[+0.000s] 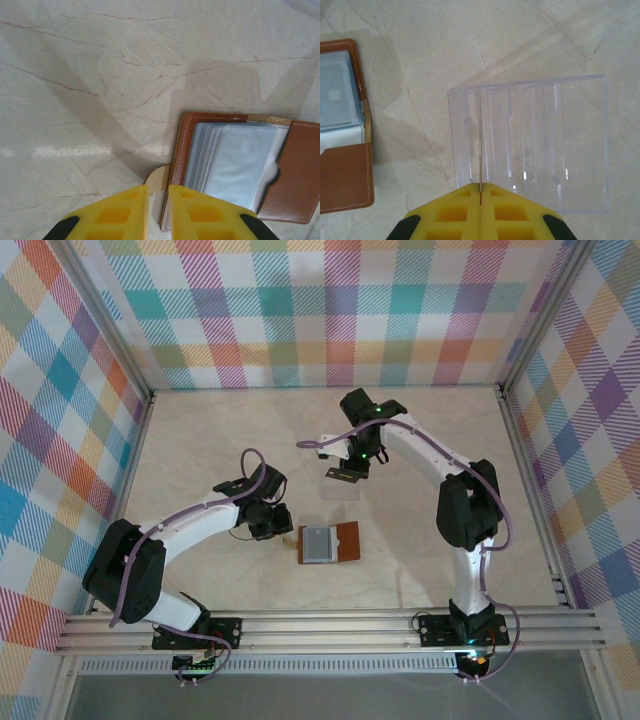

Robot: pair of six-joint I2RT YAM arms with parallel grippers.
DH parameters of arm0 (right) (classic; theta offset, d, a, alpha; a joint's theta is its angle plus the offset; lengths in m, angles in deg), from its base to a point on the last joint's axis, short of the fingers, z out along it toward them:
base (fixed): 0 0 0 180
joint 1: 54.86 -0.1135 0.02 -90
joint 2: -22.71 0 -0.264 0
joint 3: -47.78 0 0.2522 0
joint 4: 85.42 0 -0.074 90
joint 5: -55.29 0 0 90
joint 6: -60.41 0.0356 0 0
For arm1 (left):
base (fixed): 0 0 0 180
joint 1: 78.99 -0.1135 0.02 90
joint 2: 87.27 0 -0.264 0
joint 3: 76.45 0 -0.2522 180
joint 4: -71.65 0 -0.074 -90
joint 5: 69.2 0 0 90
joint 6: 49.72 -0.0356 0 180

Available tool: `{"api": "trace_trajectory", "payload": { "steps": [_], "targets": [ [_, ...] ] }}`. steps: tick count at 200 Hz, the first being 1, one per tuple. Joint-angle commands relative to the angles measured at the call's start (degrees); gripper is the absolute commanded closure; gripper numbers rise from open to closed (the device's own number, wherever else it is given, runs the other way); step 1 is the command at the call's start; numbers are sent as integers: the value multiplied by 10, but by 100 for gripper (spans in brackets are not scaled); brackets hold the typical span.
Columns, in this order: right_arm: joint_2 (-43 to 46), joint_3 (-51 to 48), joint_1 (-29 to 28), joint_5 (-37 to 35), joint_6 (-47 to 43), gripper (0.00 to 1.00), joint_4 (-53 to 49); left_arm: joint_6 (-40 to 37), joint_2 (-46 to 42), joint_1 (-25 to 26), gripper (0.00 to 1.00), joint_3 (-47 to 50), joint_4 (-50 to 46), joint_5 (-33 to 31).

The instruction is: Take the credit cards out of the card holder

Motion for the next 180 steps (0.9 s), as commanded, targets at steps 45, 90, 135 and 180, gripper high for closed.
{"api": "trace_trajectory", "payload": {
  "steps": [45, 90, 135, 180],
  "targets": [
    [-55, 37, 3, 7, -26, 100, -35, -12, -2, -11, 81, 0, 3, 10],
    [-93, 66, 0, 30, -30, 100, -66, -16, 4, -13, 81, -5, 0, 15],
    [-113, 81, -6, 19, -25, 75, -59, -20, 6, -14, 81, -11, -6, 17],
    [-77, 36, -7, -49, -13, 69, 54, -21, 2, -15, 81, -12, -11, 13]
  ]
}}
